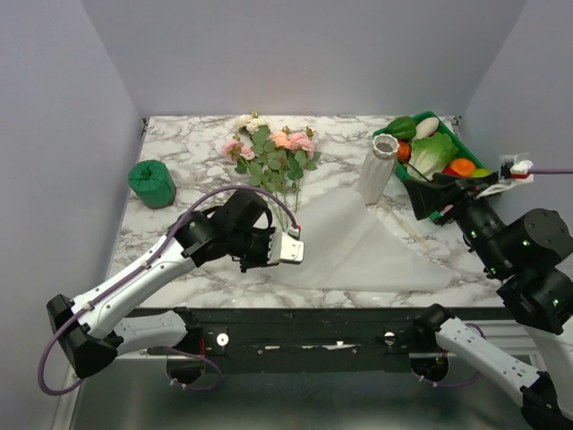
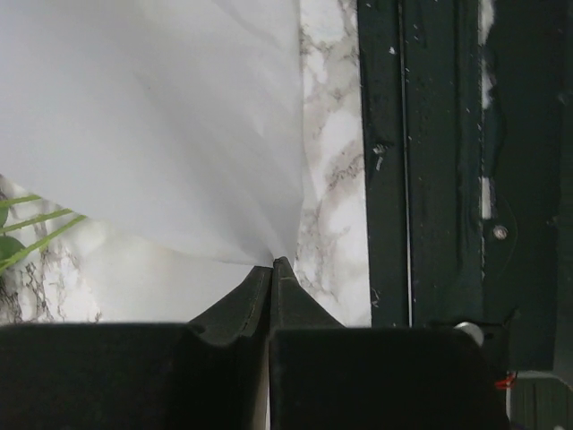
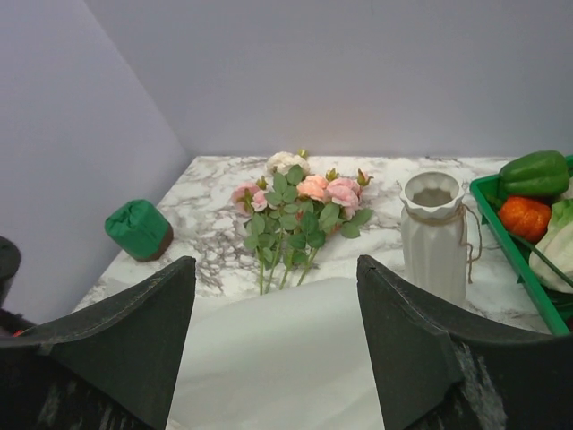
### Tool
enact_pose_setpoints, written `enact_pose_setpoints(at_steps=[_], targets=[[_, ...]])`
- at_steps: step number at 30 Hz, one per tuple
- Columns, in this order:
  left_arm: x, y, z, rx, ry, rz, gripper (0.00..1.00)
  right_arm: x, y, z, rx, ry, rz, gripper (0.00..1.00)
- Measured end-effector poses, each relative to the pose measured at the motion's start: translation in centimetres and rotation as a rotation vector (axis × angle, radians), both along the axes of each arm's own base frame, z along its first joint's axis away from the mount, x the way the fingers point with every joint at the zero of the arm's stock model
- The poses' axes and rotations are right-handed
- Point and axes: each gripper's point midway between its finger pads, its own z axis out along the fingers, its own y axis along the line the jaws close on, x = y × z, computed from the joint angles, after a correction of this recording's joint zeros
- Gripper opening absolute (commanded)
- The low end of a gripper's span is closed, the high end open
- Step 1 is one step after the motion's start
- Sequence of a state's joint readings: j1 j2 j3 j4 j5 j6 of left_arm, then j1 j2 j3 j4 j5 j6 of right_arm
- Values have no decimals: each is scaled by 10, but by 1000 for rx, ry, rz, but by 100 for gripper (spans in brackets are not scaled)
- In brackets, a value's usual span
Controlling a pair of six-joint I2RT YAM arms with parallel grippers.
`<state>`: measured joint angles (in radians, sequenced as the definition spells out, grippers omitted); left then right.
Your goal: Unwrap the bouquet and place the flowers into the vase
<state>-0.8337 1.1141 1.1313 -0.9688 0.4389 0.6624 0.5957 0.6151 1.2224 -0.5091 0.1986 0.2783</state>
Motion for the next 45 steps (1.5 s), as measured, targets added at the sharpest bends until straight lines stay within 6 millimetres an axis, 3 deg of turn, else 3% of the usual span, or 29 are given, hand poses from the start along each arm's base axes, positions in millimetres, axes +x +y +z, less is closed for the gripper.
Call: enact_pose_setpoints(at_steps=[6, 12, 18, 24, 28, 31, 32, 36, 40, 45], targets=[[-41, 23, -4, 31, -35, -140, 13, 30, 20, -24, -65, 100, -1, 80], [-81, 71, -31, 46, -179, -363, 19, 52, 36, -46, -102, 184, 0, 80], [-85, 97, -50, 78, -341, -505, 29, 64, 50, -76, -125, 263, 17, 79], [-82, 114, -67, 71, -621, -667, 27, 70, 60, -131, -166, 376, 37, 78], [-78, 123, -82, 75, -847, -767, 27, 68, 63, -155, -165, 432, 45, 75], [-73, 119, -82, 72, -966, -821, 41, 67, 72, -178, -162, 499, 67, 74], [-72, 117, -81, 70, -977, -824, 49, 64, 78, -188, -166, 524, 81, 74], [-66, 112, -71, 47, -994, -759, 54, 32, 106, -230, -198, 624, 206, 74], [-62, 114, -60, 47, -910, -654, 64, 1, 123, -240, -166, 669, 317, 73], [-48, 98, -22, 36, -749, -492, 83, -34, 134, -251, -116, 705, 417, 73]])
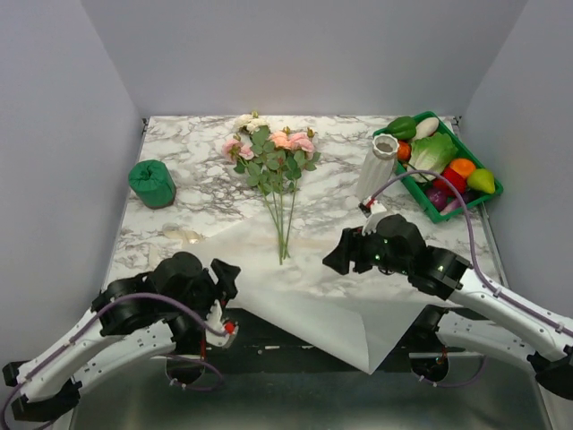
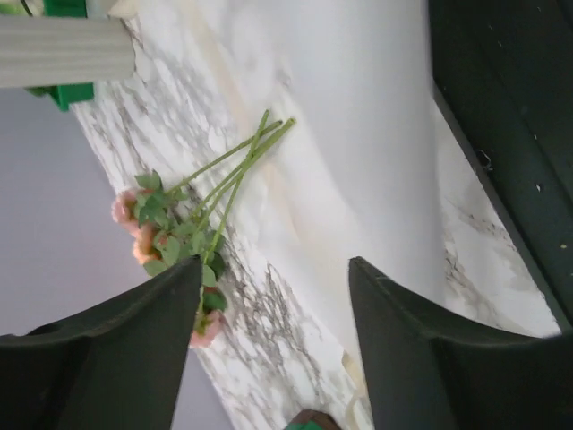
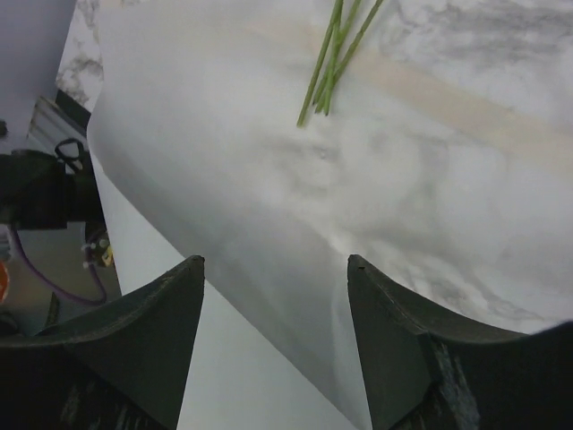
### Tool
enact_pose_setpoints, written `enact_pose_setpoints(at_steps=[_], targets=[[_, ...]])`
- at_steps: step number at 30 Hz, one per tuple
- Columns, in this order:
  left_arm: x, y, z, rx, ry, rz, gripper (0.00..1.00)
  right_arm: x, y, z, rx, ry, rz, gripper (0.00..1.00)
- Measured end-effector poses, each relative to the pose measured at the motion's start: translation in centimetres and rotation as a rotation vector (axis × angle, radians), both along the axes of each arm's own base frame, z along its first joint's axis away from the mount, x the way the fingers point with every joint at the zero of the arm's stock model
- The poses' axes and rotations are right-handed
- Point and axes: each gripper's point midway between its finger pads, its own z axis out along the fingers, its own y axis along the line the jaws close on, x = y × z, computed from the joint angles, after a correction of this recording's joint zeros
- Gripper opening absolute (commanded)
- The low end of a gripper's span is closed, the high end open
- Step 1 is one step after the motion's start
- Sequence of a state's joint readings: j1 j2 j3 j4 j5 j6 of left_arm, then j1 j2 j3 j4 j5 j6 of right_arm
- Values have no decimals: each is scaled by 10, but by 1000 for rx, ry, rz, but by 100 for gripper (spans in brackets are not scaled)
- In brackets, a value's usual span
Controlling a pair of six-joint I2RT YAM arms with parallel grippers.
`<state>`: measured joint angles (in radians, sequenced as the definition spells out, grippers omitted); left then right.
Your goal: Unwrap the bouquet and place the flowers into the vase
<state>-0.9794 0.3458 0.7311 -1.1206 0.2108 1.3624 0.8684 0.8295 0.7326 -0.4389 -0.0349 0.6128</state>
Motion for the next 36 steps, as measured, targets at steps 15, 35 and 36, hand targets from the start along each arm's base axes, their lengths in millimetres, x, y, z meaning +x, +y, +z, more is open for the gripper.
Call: enact_pose_setpoints(at_steps=[15, 35, 36], targets=[[86, -58, 68, -272, 619, 677, 97, 38, 10, 53, -85, -167, -94, 81], [168, -21, -30, -276, 1087, 1402, 90, 206, 84, -41, -413, -63, -203, 63], [165, -16, -40, -248, 1081, 1426, 88, 212, 86, -45, -417, -58, -203, 62]])
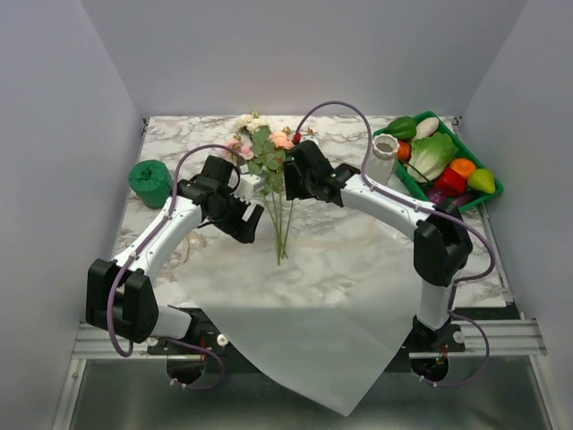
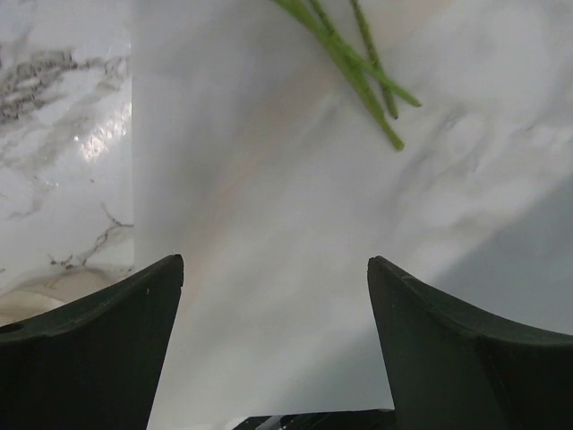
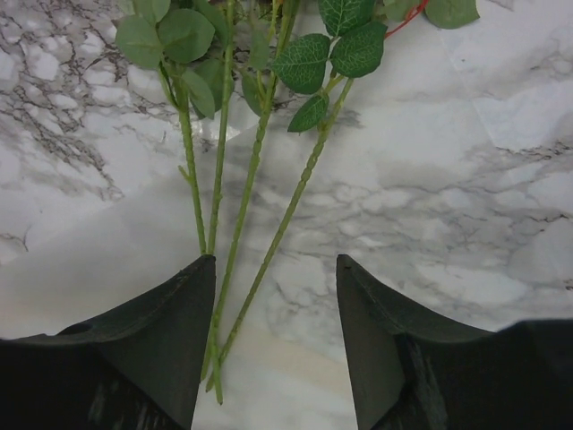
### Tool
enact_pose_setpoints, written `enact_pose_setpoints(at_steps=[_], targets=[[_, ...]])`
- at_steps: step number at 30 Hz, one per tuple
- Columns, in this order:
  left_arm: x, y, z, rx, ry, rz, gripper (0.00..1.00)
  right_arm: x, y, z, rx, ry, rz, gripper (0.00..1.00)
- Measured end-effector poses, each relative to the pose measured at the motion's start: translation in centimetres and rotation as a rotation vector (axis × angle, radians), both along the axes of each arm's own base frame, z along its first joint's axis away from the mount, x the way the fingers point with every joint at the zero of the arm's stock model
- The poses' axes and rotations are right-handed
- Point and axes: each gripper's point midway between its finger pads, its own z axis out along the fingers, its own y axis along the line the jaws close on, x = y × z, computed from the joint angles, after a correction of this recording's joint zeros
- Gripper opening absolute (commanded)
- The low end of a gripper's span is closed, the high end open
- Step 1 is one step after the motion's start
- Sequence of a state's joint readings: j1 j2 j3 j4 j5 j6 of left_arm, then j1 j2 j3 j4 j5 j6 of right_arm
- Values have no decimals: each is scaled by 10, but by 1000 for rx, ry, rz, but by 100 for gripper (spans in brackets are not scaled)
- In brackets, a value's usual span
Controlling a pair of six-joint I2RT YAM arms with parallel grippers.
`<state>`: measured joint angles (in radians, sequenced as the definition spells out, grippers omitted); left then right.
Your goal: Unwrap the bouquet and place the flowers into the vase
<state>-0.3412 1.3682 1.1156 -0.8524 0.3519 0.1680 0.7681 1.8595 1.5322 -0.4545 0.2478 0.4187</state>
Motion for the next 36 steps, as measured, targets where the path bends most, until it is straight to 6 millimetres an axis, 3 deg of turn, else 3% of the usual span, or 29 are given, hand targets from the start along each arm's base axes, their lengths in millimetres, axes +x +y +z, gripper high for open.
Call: enact_pose_setpoints(at_steps=[3, 7, 12, 18, 22, 30, 36], targets=[[-10, 15, -27, 79, 36, 9, 85, 14, 4, -11, -5, 15, -9, 59], [-16, 25, -42, 125, 47, 3, 83, 30, 8, -24, -10, 29, -17, 54], [-7, 34, -58, 178, 6, 11, 81, 45, 12, -45, -26, 52, -22, 48], [3, 47, -96, 276, 28, 31, 79, 57, 13, -75, -53, 88, -32, 43], [9, 51, -114, 319, 49, 40, 79, 63, 9, -84, -57, 101, -43, 43], [30, 53, -113, 345, -2, 65, 76, 81, 7, -85, -35, 99, -58, 43], [42, 53, -112, 352, -27, 85, 75, 88, 7, -103, -43, 123, -64, 43]])
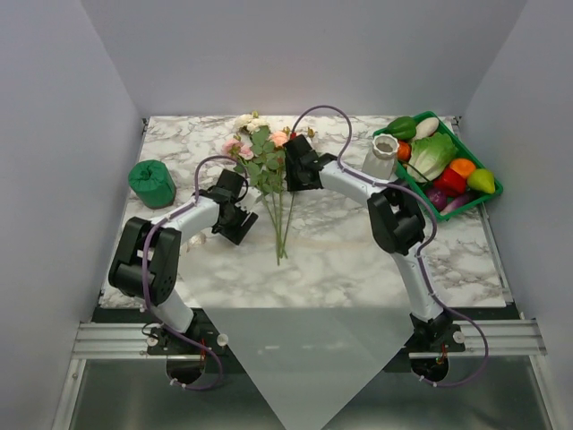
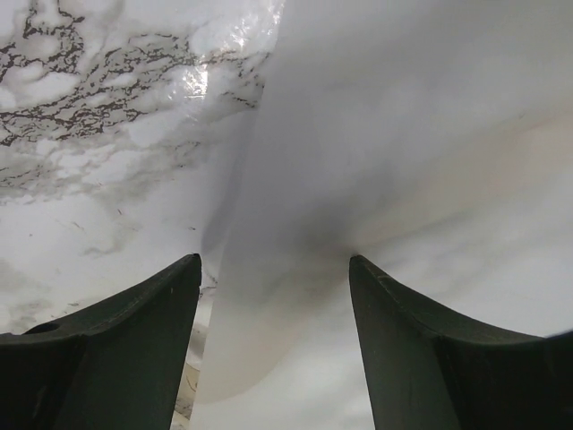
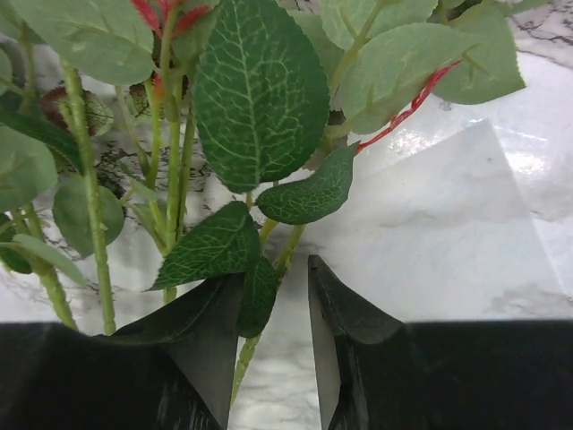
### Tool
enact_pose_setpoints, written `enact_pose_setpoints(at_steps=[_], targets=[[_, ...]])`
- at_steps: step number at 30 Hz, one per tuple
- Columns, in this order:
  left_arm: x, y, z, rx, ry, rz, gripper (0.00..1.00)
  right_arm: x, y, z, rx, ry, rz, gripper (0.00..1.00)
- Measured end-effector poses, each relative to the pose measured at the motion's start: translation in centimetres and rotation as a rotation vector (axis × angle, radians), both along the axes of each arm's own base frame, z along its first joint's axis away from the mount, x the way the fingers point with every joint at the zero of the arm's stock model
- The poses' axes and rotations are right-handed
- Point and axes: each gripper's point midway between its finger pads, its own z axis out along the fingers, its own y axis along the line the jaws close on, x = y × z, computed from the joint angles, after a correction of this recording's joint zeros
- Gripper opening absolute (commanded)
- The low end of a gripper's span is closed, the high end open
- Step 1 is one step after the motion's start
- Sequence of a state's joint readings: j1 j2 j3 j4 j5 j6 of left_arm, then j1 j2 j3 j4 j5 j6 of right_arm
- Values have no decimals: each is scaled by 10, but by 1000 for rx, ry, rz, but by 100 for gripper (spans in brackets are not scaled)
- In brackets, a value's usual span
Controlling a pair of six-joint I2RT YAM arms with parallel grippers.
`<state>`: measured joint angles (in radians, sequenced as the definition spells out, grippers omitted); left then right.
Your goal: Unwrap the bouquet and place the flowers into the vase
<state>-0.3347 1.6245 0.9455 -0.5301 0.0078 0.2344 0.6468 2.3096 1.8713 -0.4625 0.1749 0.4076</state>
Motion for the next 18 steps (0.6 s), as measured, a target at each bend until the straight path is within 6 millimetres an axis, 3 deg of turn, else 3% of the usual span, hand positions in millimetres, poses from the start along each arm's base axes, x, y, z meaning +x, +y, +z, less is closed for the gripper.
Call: enact_pose_setpoints(at_steps=[2, 8, 11, 14, 18], targets=[[3, 1, 1, 0, -4, 5, 75, 0, 1, -6, -2, 13, 2, 41], [6, 1, 9, -9, -4, 24, 76, 0, 4, -8, 9, 19, 1, 17], [13, -4, 31, -41, -38, 26, 77, 0, 4, -6, 11, 17, 0, 8], [20, -12, 65, -102, -97, 16, 78, 1, 3, 0, 13, 8, 0, 0], [25, -18, 108, -178, -167, 2, 80, 4, 0, 34, 21, -48, 7, 0]])
